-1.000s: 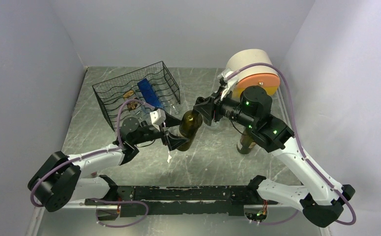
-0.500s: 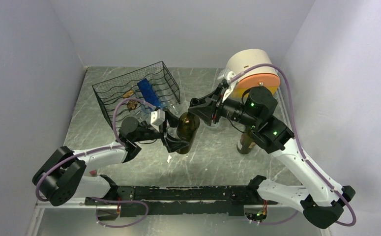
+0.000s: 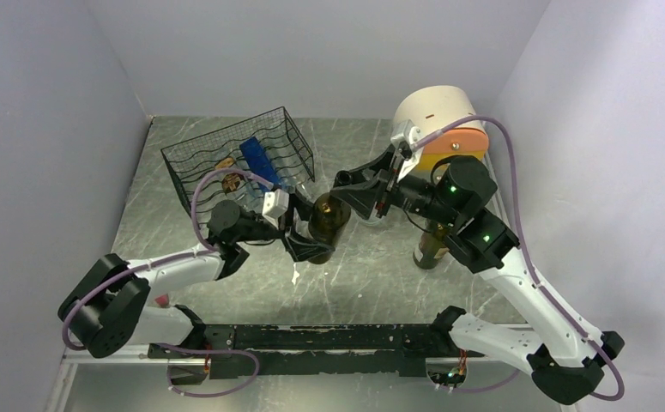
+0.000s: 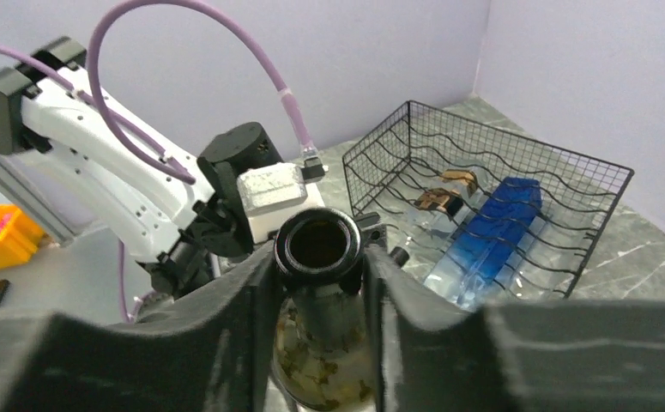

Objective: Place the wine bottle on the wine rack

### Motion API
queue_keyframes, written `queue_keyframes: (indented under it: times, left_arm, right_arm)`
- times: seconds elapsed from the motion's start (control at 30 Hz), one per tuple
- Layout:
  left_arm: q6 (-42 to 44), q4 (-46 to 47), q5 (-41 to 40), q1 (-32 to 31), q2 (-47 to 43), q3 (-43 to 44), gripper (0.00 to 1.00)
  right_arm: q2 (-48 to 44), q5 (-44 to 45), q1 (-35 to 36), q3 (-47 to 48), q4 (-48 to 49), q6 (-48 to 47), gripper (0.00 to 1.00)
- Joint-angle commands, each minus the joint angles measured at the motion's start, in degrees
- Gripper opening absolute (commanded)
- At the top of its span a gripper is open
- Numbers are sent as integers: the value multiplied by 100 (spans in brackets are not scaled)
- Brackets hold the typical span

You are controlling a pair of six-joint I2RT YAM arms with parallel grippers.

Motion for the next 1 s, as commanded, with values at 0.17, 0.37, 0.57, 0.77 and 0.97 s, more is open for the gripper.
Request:
queue_keyframes:
  times: [0.17,0.37,0.57,0.77,0.97]
  left_arm:
    - [2784,-1783,-553,-7,-534,1219,7]
    - [4972,-2861,-1262,-10,-850,1840,7]
    - [6840,-3970,-1978,-8,-1012,2752,7]
    - [8157,-4449,-2072,-11,-890,3306,7]
    - [9629,-5039,-2347,-10,-676,3736,7]
  right_arm:
    - [-453,1331,25,266,-310,329,74]
    - [-464,1960,24,769,-863,286,77]
    - [-481,1973,21,1216,-1146,288,77]
    - [-618,1837,19,1485,-1257,298,77]
    - [-637,1905,19,1654,-1547,278,77]
